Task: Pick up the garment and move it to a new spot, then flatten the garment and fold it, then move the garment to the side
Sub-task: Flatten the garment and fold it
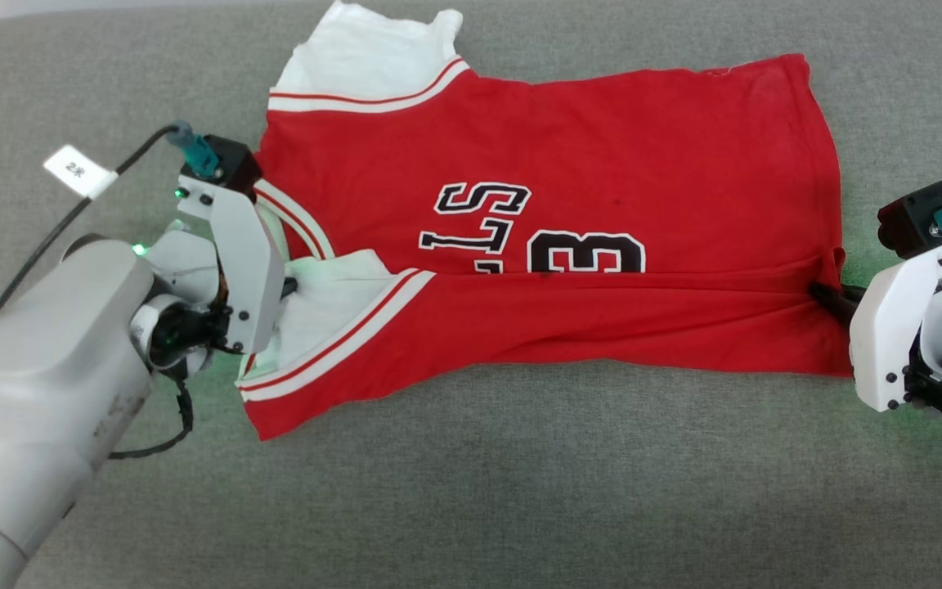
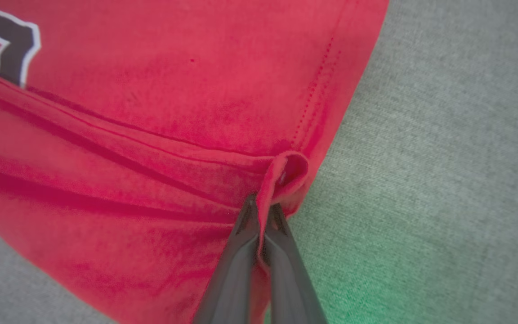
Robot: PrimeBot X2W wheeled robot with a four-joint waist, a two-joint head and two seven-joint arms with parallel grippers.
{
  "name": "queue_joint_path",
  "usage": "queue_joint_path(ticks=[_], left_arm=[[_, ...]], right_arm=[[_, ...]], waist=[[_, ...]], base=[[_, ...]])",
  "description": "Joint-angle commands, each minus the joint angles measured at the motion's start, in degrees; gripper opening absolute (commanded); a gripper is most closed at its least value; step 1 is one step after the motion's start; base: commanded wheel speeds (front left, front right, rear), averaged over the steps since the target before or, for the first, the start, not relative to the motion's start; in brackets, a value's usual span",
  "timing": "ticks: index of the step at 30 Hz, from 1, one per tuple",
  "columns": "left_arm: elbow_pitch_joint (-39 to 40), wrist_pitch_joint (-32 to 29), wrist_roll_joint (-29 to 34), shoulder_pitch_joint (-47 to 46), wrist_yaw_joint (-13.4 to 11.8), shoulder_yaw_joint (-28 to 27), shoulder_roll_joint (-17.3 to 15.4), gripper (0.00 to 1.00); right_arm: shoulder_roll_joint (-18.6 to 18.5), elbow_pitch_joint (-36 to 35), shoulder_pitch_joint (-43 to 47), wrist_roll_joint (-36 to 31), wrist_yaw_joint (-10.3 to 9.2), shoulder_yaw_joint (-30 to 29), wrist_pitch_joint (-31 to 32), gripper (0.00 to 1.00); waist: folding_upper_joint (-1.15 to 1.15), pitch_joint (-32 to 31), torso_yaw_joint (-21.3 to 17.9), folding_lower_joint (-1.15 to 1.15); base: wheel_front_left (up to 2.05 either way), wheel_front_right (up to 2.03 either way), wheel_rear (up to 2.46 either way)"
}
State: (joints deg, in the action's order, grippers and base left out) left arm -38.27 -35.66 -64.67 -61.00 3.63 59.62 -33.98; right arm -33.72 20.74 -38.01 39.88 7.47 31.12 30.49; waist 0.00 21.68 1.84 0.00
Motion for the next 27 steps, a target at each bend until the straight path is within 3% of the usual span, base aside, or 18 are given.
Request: queue_joint_path(ticks=[1,3,4,5,6,7,8,19,27], left_arm=[[-2.74,-0.65,0.25,1.64,-0.34,1.28,-0.18,0.25],[-3.47,-0.26,0.44,0.90,0.08,1.11,0.03,0.44],[-3.77,0.15,0.44,0.50,0.06,0.87,0.16,0.81],[-3.99,0.40,0.77,0.06,0.14,0.84,0.15,1.00],[-4.27,0.54,0.73,-0.24,0.11,0.72,0.08,1.00],[-4.41,0.43,0.61,-0.37,0.08,0.66,0.17,1.00],[-4.30,0.34,0.70,-0.46,0.30,0.80,0.32,1.00],[1.27,5.81,1.17,0.57,-0.78,-0.87,-2.24,1.00],[12.89,2.09,-2.95,6.27,-6.35,-1.88,-6.77,1.00]], right_arm=[[0.84,1.90,1.59,0.69,0.04,2.39,1.48,0.00],[0.56,2.42,0.93,1.37,0.04,2.99,1.84,0.00],[0.47,2.73,0.74,1.65,0.04,3.11,1.85,0.09],[0.28,3.00,0.39,1.82,0.04,3.26,1.92,0.26],[0.11,3.27,0.14,1.90,0.04,3.36,1.88,0.44],[0.05,3.38,-0.02,1.92,0.04,3.55,1.74,0.82],[0.00,3.56,-0.20,2.05,0.04,3.69,1.57,1.00],[-0.93,3.18,-0.78,0.72,0.03,1.42,-5.48,1.00],[1.68,1.21,3.18,-4.48,0.03,-7.49,-17.31,1.00]], waist=[[0.00,-0.31,0.13,0.00],[0.00,-0.81,0.34,0.00],[0.00,-1.11,0.51,0.00],[0.00,-1.44,0.69,0.00],[0.00,-1.78,0.86,0.00],[0.00,-2.16,1.04,0.00],[0.00,-2.58,1.25,0.00],[0.00,-7.14,2.85,0.00],[0.00,-9.65,3.03,0.00]], base=[[0.00,0.00,0.00],[0.00,0.00,0.00],[0.00,0.00,0.00],[0.00,0.00,0.00],[0.00,0.00,0.00],[0.00,0.00,0.00],[0.00,0.00,0.00],[0.00,0.00,0.00],[0.00,0.00,0.00]])
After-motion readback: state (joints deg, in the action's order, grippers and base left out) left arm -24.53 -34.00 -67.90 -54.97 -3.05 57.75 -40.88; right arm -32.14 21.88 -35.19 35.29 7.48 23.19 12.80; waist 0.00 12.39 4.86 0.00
